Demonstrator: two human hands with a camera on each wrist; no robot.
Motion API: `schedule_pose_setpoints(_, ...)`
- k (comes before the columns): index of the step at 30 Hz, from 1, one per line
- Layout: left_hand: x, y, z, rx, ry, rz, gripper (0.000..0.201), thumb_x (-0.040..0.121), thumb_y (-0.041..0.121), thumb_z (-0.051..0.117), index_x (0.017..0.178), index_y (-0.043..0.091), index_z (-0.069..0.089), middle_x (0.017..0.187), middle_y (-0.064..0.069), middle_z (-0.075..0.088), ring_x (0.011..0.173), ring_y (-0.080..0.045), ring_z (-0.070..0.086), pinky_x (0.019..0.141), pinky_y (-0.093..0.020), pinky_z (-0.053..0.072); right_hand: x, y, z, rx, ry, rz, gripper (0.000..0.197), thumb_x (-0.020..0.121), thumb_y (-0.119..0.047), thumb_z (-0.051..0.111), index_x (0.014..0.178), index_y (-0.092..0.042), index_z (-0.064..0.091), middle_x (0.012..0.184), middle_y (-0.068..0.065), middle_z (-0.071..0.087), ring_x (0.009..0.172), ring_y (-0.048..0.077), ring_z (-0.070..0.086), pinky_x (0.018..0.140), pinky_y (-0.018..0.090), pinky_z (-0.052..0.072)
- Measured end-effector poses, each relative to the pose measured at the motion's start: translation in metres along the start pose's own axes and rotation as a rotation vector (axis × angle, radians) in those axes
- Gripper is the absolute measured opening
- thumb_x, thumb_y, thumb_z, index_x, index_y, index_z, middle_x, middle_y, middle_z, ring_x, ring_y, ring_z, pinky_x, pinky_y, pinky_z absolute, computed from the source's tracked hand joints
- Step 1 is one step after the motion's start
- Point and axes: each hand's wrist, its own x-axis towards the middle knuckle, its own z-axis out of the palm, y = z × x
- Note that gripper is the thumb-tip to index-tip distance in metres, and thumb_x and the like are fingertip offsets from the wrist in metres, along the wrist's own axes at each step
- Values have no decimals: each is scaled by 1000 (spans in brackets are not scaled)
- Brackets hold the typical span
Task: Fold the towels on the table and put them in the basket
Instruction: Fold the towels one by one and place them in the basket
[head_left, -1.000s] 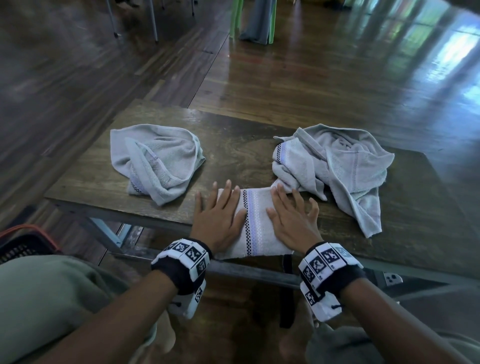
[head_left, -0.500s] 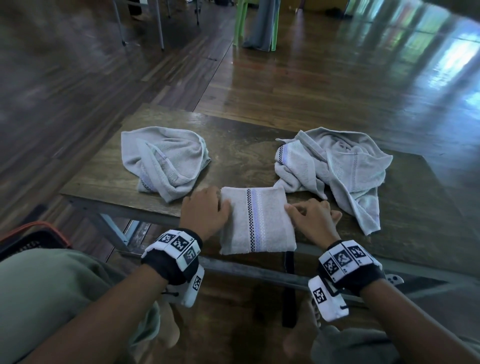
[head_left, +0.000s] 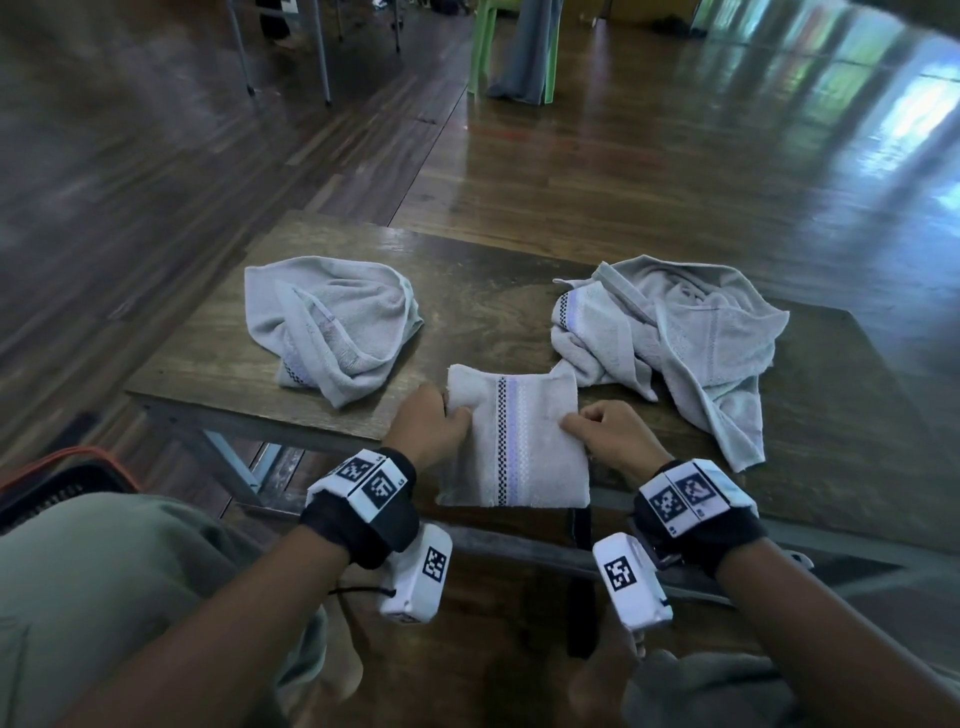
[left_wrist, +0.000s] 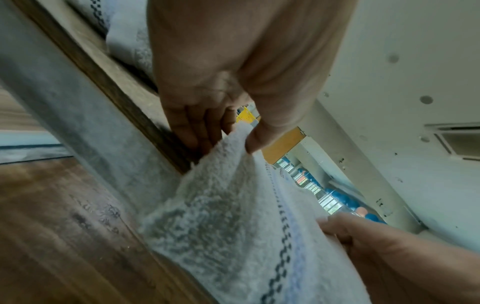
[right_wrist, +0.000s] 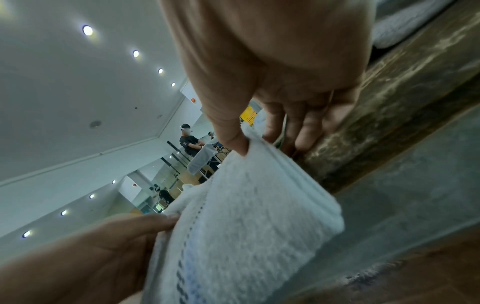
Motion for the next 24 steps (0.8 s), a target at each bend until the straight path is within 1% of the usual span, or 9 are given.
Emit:
schedule_pose_setpoints(2,1,0,1,-123,9,-29,27,89,31,54,100,8,47,92,-3,53,84,-19,51,66,-29,36,-5,-3,-2,89,-30,-36,26,84,-27,61,67,-12,49,70,8,49,64,21,46,64,35,39)
schedule_pose_setpoints(4,1,-2,2,-244,30,-55,28,88,31,58,102,10,47,91,0,55,85,-17,53,67,-29,39,-12,-5,-3,242,-67,-2,15,86,-23,62,83,-8,60,88,8,65,80,21,62,76,38,51)
schedule_pose_setpoints(6,-2,-4,2,-381,28,-101,32,86,31,62,108,11,50,100,0,59,88,-15,55,66,-28,42,-18,-5,-4,417,-137,73,19,88,-16,61,102,-3,64,103,13,69,96,25,65,89,42,53)
schedule_pose_setpoints(8,-9,-4,1,-509,-4,-153,37,86,29,64,116,12,51,112,-3,61,95,-16,57,68,-29,44,-26,-6,-6,526,-204,156,26,89,-12,59,111,2,60,105,14,68,95,24,64,86,39,53)
schedule_pose_setpoints(12,-31,-1,-4,-596,-88,-178,41,88,21,62,126,14,48,120,-3,59,94,-15,55,60,-28,42,-40,-5,-9,533,-220,163,27,91,-13,57,115,-3,58,96,11,64,77,17,57,83,39,51)
schedule_pose_setpoints(15,-44,5,-17,-552,-70,-89,43,88,20,62,128,14,47,123,-2,57,103,-15,54,74,-28,45,-55,-10,-14,492,-163,88,28,90,-17,58,116,-8,56,99,9,66,82,21,61,87,45,50)
schedule_pose_setpoints(18,-58,17,-36,-515,-35,-14,44,88,22,62,128,13,48,120,-1,57,108,-18,54,85,-32,46,-75,-25,-20,492,-117,10,28,91,-18,56,117,-7,55,109,17,65,94,30,62,92,51,47)
schedule_pose_setpoints(20,-69,26,-51,-500,0,43,44,88,24,62,128,12,48,116,0,56,107,-19,54,83,-33,47,-87,-38,-25,504,-87,-54,27,93,-20,54,115,-5,55,110,19,64,96,31,62,91,52,47)
schedule_pose_setpoints(24,-95,43,-82,-595,45,128,45,88,22,62,129,10,48,123,-7,59,107,-20,57,73,-26,49,-118,-72,-40,529,-48,-179,15,93,-19,52,100,-8,60,100,10,65,93,26,61,80,41,53)
